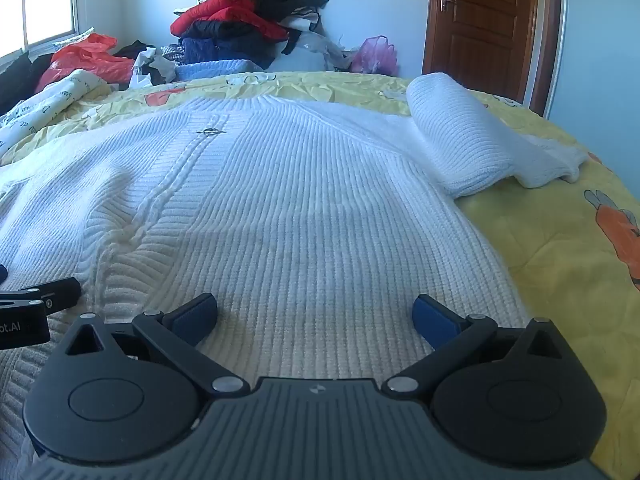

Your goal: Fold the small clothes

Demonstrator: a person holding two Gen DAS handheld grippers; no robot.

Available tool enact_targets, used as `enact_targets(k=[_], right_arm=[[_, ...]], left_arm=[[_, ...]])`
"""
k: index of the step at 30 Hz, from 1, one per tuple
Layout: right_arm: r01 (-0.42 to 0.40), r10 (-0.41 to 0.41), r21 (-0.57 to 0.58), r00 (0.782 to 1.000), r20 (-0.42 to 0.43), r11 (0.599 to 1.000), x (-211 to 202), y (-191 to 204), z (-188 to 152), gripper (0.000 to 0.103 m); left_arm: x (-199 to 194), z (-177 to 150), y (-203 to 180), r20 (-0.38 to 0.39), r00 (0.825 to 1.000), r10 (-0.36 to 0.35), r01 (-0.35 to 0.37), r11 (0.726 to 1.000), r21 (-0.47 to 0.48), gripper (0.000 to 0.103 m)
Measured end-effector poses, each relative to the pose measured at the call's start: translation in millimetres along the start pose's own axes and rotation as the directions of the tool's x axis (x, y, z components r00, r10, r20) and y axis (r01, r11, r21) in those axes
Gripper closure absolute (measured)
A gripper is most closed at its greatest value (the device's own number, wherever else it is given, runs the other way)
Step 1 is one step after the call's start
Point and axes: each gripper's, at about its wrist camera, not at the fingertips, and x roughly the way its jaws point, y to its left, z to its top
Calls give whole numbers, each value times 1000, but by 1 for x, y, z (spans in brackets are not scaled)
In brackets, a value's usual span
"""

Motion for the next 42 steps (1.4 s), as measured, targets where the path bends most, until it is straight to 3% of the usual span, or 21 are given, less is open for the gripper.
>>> enact_targets(k=[42], right_arm=[[7, -7, 0, 1000, 3, 1000, -1, 0, -1, 1]], left_arm=[[-1, 2, 0, 6, 1000, -5, 5, 1000, -3, 0]])
